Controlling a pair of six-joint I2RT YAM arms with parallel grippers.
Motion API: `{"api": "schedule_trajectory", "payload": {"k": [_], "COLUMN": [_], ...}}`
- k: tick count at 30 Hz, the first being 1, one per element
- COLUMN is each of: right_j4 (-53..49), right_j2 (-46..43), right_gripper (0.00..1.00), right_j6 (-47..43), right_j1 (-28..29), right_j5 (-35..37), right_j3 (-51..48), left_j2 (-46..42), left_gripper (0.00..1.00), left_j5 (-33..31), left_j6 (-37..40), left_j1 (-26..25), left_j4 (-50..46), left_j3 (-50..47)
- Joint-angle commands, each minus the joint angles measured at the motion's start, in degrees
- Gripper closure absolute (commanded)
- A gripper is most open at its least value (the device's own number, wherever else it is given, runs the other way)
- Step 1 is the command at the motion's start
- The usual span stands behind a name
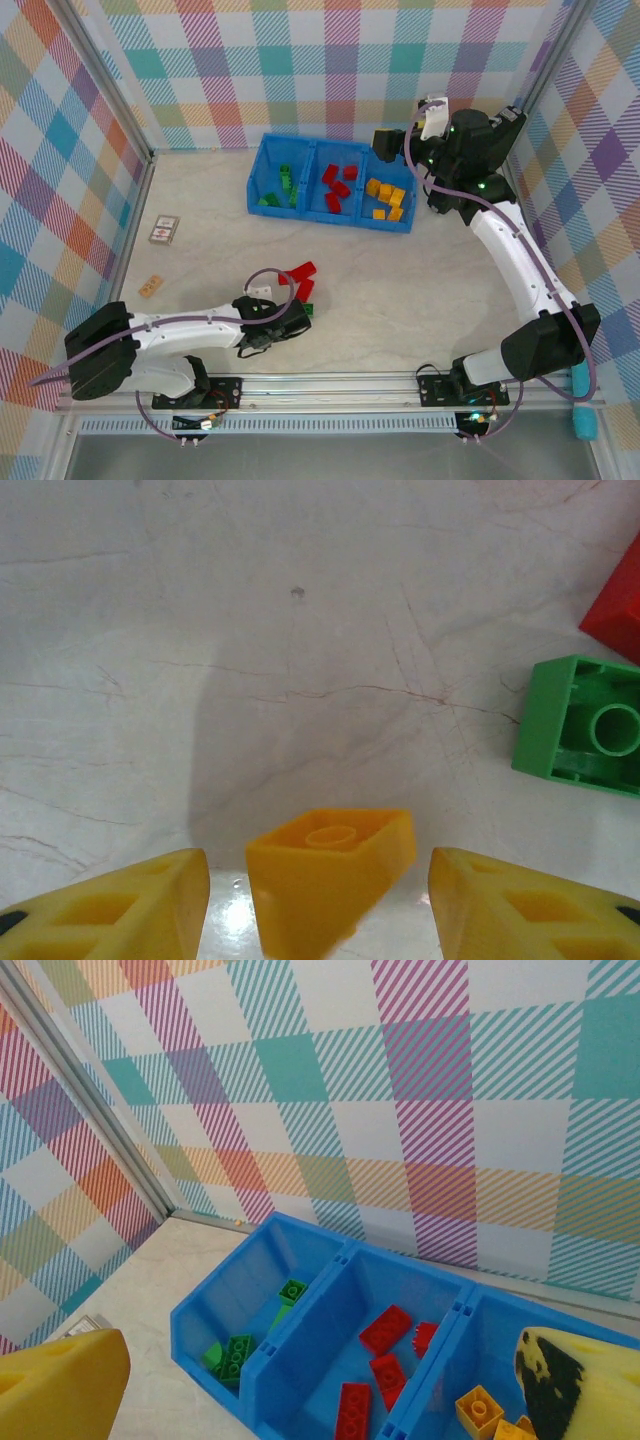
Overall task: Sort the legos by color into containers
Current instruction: Pick up the lego from the middle-left of the table.
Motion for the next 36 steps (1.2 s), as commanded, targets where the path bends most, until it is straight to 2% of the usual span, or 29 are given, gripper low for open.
{"api": "schedule_trajectory", "payload": {"k": [1, 9, 16, 20, 23, 26, 29, 36], "right_j4": [0.02, -0.05, -0.01, 0.15, 0.31, 0.50, 0.71, 2.57], "right_j2": [-0.25, -0.44, -0.64, -0.70, -0.79, -0.88, -1.09, -2.60], "right_gripper": [0.01, 0.01, 0.01, 0.01, 0.01, 0.01, 0.01, 0.01], "right_j6": [0.20, -0.14, -0.34, -0.23, -0.36, -0.35, -0.19, -0.73], "right_j1": [-0.26, -0.26, -0.24, -0.27, -0.24, -0.24, -0.24, -0.31], "right_j5": [-1.10, -0.66, -0.58, -0.60, -0.40, -0.40, -0.57, 0.30], "right_j3": [2.34, 2.19, 2.04, 1.95, 1.85, 1.62, 1.43, -0.33], "left_j2": [2.09, 6.46, 7.26, 7.04, 6.52, 6.93, 9.71, 23.70], "left_gripper": [0.41, 0.46, 0.63, 0.68, 0.70, 0.70, 0.70, 0.70], "left_j5": [-0.95, -0.16, -1.38, -1.68, -3.78, -7.33, -9.76, -5.71], "left_j6": [-1.49, -2.53, -2.37, -2.21, 0.05, 6.65, 16.45, 38.15], "left_j1": [-0.53, -0.48, -0.32, -0.31, -0.18, 1.01, 3.20, 6.46], "left_j4": [2.32, 2.80, 2.86, 1.85, -2.04, -5.92, -5.15, 8.66], "left_j3": [-1.04, -0.65, 0.24, 1.13, 5.51, 14.60, 25.58, 46.83]}}
